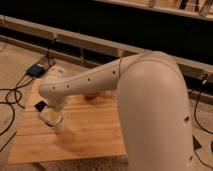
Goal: Place the white sponge in the ceramic cup
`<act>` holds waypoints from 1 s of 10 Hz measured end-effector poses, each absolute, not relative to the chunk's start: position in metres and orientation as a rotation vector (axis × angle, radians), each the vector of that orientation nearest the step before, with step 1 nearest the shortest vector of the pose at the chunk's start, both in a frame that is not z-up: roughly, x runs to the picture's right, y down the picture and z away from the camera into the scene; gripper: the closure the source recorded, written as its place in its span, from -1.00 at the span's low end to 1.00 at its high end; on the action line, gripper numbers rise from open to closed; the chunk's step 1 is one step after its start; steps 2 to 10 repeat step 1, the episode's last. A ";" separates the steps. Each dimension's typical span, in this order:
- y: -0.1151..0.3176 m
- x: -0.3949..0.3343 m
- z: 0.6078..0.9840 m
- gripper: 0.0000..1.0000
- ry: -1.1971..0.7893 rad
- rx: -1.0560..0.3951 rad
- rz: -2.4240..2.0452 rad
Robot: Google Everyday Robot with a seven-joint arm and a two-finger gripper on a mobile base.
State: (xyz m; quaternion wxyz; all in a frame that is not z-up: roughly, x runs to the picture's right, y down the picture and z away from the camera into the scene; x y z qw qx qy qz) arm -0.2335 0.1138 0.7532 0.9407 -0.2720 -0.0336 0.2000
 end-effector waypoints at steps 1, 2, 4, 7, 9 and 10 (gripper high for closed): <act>0.116 -0.234 0.754 -0.60 -0.063 -0.554 0.401; 0.116 -0.234 0.754 -0.60 -0.063 -0.554 0.401; 0.116 -0.234 0.754 -0.60 -0.063 -0.554 0.401; 0.116 -0.234 0.754 -0.60 -0.063 -0.554 0.401; 0.116 -0.234 0.754 -0.60 -0.063 -0.554 0.401; 0.116 -0.234 0.754 -0.60 -0.063 -0.554 0.401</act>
